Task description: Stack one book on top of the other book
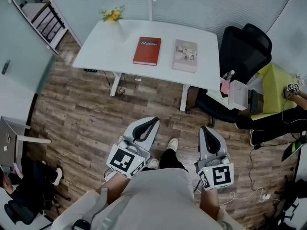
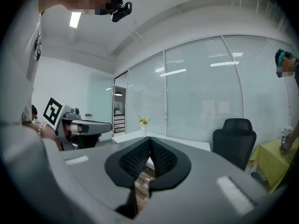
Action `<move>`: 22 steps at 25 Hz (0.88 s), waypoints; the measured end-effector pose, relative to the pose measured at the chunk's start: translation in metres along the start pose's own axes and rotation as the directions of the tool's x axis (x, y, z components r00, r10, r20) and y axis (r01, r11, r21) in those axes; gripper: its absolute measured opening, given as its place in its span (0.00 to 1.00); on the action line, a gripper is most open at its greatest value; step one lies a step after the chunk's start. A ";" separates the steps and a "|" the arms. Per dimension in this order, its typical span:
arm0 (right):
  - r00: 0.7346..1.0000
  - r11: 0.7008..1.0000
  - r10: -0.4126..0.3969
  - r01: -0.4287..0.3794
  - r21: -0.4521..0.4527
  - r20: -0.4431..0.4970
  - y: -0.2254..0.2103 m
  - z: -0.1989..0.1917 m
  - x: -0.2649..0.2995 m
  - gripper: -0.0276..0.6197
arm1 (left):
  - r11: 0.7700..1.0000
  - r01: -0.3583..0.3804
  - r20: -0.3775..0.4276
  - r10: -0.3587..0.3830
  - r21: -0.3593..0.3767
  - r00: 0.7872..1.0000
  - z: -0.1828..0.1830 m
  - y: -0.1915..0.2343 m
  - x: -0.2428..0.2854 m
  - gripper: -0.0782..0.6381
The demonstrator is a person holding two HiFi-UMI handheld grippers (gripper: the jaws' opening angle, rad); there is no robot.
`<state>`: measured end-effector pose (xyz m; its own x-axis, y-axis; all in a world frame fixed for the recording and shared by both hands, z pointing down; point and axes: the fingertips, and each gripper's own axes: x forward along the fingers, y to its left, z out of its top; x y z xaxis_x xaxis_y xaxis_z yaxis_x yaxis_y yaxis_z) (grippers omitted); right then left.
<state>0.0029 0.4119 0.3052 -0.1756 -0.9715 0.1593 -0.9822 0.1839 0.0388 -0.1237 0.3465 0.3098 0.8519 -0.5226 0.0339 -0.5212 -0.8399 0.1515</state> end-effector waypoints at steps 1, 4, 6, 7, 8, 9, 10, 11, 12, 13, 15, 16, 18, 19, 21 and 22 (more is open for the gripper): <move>1.000 1.000 0.001 -0.001 0.002 0.001 -0.009 0.001 0.006 0.05 | 1.000 0.000 -0.001 0.000 0.001 1.000 0.001 0.002 0.010 0.12; 1.000 1.000 0.007 -0.007 0.000 0.005 -0.034 0.005 0.023 0.05 | 1.000 -0.001 -0.004 0.001 0.005 1.000 0.004 0.008 0.039 0.12; 1.000 1.000 0.016 -0.016 -0.002 0.003 -0.050 0.007 0.034 0.05 | 1.000 -0.006 -0.004 0.006 0.004 1.000 0.006 0.012 0.058 0.12; 1.000 1.000 0.020 -0.020 -0.002 0.003 -0.058 0.008 0.039 0.05 | 1.000 -0.009 -0.005 0.009 0.002 1.000 0.007 0.014 0.067 0.12; 1.000 1.000 0.023 -0.023 -0.002 0.003 -0.066 0.009 0.044 0.05 | 1.000 -0.011 -0.005 0.011 0.002 1.000 0.009 0.015 0.076 0.12; 1.000 1.000 0.026 -0.026 -0.002 0.004 -0.074 0.010 0.049 0.05 | 1.000 -0.013 -0.005 0.013 0.001 1.000 0.010 0.016 0.084 0.12; 1.000 1.000 0.029 -0.029 -0.002 0.005 -0.081 0.011 0.053 0.05 | 1.000 -0.015 -0.007 0.015 0.002 1.000 0.011 0.017 0.093 0.12; 0.999 0.999 0.032 -0.032 -0.002 0.006 -0.089 0.012 0.057 0.05 | 1.000 -0.017 -0.009 0.017 0.002 1.000 0.011 0.018 0.101 0.12; 0.999 0.999 0.035 -0.035 -0.001 0.008 -0.097 0.012 0.061 0.05 | 1.000 -0.019 -0.011 0.019 0.002 1.000 0.011 0.019 0.110 0.12; 0.999 0.999 0.037 -0.037 -0.001 0.009 -0.105 0.013 0.064 0.05 | 1.000 -0.021 -0.013 0.021 0.002 1.000 0.012 0.019 0.119 0.12; 0.999 0.999 0.040 -0.040 -0.001 0.008 -0.123 0.013 0.071 0.05 | 1.000 -0.024 -0.014 0.024 0.003 1.000 0.013 0.019 0.138 0.12; 0.999 0.999 0.040 -0.040 -0.001 0.007 -0.132 0.013 0.074 0.05 | 1.000 -0.024 -0.014 0.024 0.003 1.000 0.014 0.019 0.147 0.12; 0.999 0.999 0.041 -0.041 -0.001 0.003 -0.147 0.012 0.080 0.05 | 1.000 -0.026 -0.015 0.026 0.004 1.000 0.015 0.019 0.163 0.12; 0.999 0.999 0.042 -0.042 -0.002 0.000 -0.154 0.011 0.082 0.05 | 1.000 -0.027 -0.014 0.027 0.004 1.000 0.015 0.018 0.169 0.12; 0.999 0.999 0.044 -0.044 -0.005 -0.003 -0.167 0.009 0.085 0.05 | 1.000 -0.031 -0.011 0.031 0.005 0.999 0.015 0.017 0.182 0.12; 0.999 0.999 0.045 -0.045 -0.006 -0.003 -0.173 0.009 0.086 0.05 | 0.999 -0.032 -0.010 0.033 0.004 0.999 0.015 0.017 0.187 0.12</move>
<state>0.1569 0.2952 0.3036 -0.2191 -0.9619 0.1634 -0.9729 0.2280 0.0376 0.0263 0.2326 0.3041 0.8350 -0.5482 0.0482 -0.5488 -0.8231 0.1459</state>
